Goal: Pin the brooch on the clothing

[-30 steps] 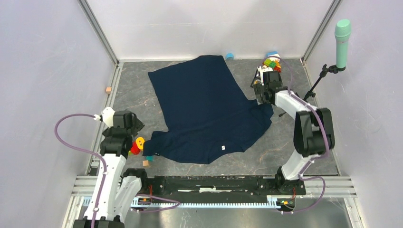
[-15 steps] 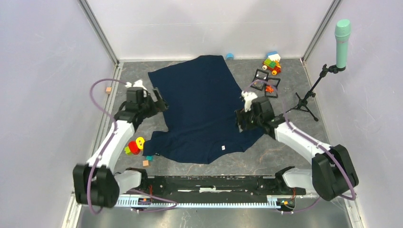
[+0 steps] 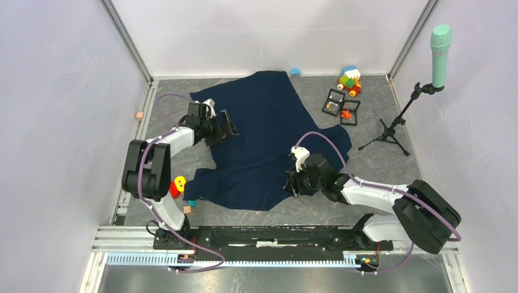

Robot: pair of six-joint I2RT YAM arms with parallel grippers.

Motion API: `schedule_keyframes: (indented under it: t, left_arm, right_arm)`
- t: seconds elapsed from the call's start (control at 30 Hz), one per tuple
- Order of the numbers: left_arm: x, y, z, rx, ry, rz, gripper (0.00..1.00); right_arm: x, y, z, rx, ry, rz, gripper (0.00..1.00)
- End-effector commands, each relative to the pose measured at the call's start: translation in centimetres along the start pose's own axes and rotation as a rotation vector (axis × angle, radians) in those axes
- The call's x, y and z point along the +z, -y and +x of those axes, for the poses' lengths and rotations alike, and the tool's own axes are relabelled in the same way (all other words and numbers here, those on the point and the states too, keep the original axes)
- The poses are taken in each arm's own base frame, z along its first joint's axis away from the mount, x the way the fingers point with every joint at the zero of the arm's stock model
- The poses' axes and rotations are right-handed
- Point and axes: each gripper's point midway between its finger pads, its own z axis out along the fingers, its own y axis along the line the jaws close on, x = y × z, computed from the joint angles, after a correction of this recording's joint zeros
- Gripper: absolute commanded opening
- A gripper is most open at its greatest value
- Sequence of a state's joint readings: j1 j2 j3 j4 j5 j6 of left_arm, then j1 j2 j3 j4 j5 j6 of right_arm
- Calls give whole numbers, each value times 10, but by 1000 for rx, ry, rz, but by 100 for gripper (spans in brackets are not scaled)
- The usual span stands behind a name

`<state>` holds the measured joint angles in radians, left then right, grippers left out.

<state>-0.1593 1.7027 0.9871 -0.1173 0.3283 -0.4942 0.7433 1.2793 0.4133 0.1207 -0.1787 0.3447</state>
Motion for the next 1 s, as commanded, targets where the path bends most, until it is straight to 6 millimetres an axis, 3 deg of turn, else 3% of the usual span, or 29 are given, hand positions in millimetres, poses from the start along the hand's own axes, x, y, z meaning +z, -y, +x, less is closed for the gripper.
schedule_keyframes:
  t: [0.0, 0.17, 0.33, 0.57, 0.7, 0.8, 0.87, 0.97]
  left_arm:
    - [17, 9, -24, -3, 29, 87, 100]
    - [37, -8, -18, -36, -35, 47, 100]
    - [33, -37, -23, -33, -17, -77, 100]
    - [27, -51, -32, -15, -11, -134, 100]
    - [17, -46, -43, 15, 22, -142, 100]
    - [3, -27, -54, 72, 62, -126, 100]
    - [-8, -9, -59, 127, 86, -115, 100]
    - [-28, 28, -61, 222, 130, -75, 100]
  right_arm:
    - [8, -8, 15, 6, -11, -6, 53]
    - [8, -3, 44, 5, -79, 67, 52]
    - [-2, 11, 67, -10, -131, 183, 52]
    - [-15, 6, 74, -15, -145, 193, 52]
    - [-22, -8, 59, -10, -108, 160, 54]
    - [-30, -14, 29, -25, -41, 172, 66]
    - [-40, -9, 8, -51, -5, 232, 74]
    - [-54, 15, -19, -75, 29, 357, 82]
